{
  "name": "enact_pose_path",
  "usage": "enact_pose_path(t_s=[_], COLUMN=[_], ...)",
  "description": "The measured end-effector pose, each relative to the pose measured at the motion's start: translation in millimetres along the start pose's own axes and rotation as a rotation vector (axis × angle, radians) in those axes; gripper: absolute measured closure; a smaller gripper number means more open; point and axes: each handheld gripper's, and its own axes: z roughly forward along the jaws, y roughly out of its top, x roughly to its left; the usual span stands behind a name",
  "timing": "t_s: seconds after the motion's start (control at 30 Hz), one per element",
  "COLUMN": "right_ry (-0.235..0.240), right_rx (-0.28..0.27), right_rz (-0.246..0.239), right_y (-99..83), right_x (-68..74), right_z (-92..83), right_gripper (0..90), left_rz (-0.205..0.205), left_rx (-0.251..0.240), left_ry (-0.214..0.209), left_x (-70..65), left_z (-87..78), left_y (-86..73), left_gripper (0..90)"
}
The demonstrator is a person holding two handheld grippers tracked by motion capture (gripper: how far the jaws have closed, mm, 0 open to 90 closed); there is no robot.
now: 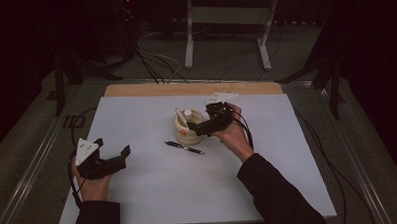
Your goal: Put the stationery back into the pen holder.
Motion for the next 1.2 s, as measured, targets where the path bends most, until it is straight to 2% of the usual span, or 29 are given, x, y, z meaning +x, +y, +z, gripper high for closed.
enact_pose_path(t_s=[0.37,0.97,1.2], right_ry=[0.01,0.02,0.028], right_rx=[0.029,0.093,0.149], right_rz=[-0.019,-0.035,-0.037], right_y=[-14.4,-42.9,-52.8], right_x=[2.4,0.9,-1.1], right_z=[-3.6,2.6,11.8], right_gripper=[0.7,3.3,3.4], left_rz=[-0.003,-0.004,-0.003], left_rx=[0.001,0.005,0.008], left_ry=[-0.003,-0.007,-0.007], left_x=[-0.2,-1.0,-0.8], left_z=[0.1,1.2,1.5], left_y=[-0.4,-1.0,-1.3], left_gripper=[0.7,0.7,0.7])
